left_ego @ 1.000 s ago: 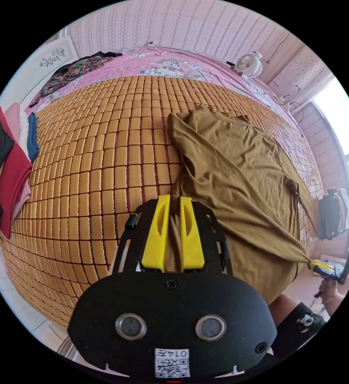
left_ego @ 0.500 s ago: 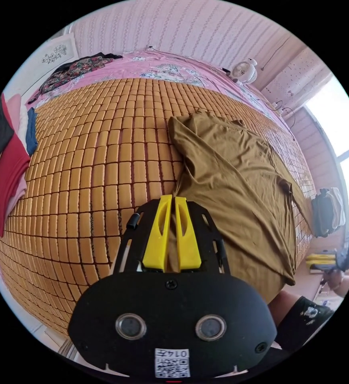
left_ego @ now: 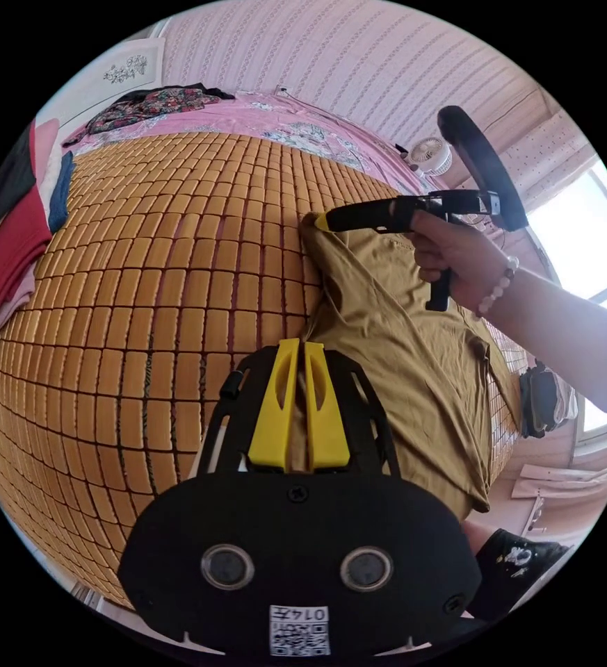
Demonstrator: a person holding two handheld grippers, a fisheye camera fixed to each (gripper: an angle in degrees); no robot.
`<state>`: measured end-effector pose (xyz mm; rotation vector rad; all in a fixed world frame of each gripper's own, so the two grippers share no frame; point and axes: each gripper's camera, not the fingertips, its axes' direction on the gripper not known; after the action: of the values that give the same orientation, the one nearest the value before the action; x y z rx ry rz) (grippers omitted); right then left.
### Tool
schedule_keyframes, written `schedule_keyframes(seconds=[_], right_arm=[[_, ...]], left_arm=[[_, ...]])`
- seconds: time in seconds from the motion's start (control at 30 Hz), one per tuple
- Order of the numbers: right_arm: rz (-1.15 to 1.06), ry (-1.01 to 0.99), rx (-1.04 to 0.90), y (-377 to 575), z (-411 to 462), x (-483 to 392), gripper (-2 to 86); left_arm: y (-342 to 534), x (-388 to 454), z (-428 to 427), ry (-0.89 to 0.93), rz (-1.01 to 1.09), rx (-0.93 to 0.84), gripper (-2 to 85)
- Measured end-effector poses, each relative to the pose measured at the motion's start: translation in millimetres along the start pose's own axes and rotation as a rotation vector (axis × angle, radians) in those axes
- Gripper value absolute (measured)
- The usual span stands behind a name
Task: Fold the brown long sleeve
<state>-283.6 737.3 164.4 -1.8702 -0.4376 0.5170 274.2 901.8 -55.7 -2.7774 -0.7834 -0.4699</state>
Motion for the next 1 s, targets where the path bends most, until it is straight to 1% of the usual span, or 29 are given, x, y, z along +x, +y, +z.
schedule_keyframes(seconds=[0.07, 0.13, 0.2, 0.33, 0.4, 0.47, 0.5, 0.53, 0.6, 0.67, 0.7, 0.77, 0.8, 0.87, 0.9, 0.97, 1.0], right_arm=[[-0.097, 0.01, -0.027, -7.6, 2.9, -2.9, -0.1], [-0.118, 0.014, -0.013, -12.2, -4.3, 2.4, -0.1], [-0.093, 0.021, 0.016, -18.6, -11.9, 14.7, -0.1], [-0.021, 0.0, -0.051, -26.6, 7.3, 40.8, 0.4], [-0.005, 0.001, -0.006, -18.7, -3.9, 44.1, 1.4], [0.013, -0.017, 0.129, 14.0, -47.5, 49.1, 2.8], [0.009, -0.019, 0.163, 27.8, -60.7, 49.9, 3.1], [0.0, -0.01, 0.217, 61.8, -86.2, 51.1, 3.5], [-0.008, 0.027, 0.241, 126.1, -116.7, 51.7, 3.9], [0.027, 0.088, 0.176, 226.8, -139.5, 51.0, 4.1], [0.048, 0.103, 0.145, 253.0, -142.5, 50.7, 4.1], [0.163, 0.117, -0.005, 356.4, -147.8, 46.8, 4.5], [0.196, 0.107, -0.045, 380.8, -148.2, 44.9, 4.7], [0.334, 0.06, -0.168, 467.9, -147.8, 33.9, 5.1], [0.367, 0.047, -0.185, 485.9, -147.5, 31.0, 5.2], [0.464, -0.022, -0.193, 537.8, -143.9, 23.5, 5.9], [0.478, -0.029, -0.191, 546.5, -141.4, 23.2, 6.0]], left_arm=[[1.2, 2.4, -3.6, 0.023, -0.016, 0.013, -1.0], [1.4, 5.9, -9.2, 0.032, -0.006, 0.039, -1.0], [0.1, 9.0, -13.5, 0.021, 0.001, 0.06, -0.9], [-9.5, 5.1, -5.8, 0.017, -0.045, 0.027, -0.1], [-14.5, 3.2, -5.5, 0.057, -0.085, 0.02, 1.3], [-16.7, 8.8, -10.9, 0.06, -0.119, 0.028, 4.4], [-16.3, 12.1, -14.5, 0.05, -0.118, 0.036, 4.6], [-14.3, 21.4, -24.1, 0.022, -0.099, 0.06, 4.9], [-8.4, 41.5, -40.8, -0.02, -0.042, 0.09, 5.0], [5.5, 79.3, -56.8, -0.025, 0.057, 0.092, 5.0], [9.9, 90.6, -58.4, -0.017, 0.083, 0.082, 5.0], [30.2, 143.2, -54.6, 0.051, 0.184, 0.006, 5.0], [35.6, 157.2, -51.6, 0.078, 0.208, -0.016, 5.0], [58.9, 219.6, -33.4, 0.208, 0.297, -0.134, 5.0], [64.8, 235.0, -28.2, 0.235, 0.315, -0.16, 5.0], [83.8, 293.3, -8.4, 0.297, 0.383, -0.243, 4.9], [86.8, 306.5, -4.5, 0.305, 0.399, -0.254, 4.8]])
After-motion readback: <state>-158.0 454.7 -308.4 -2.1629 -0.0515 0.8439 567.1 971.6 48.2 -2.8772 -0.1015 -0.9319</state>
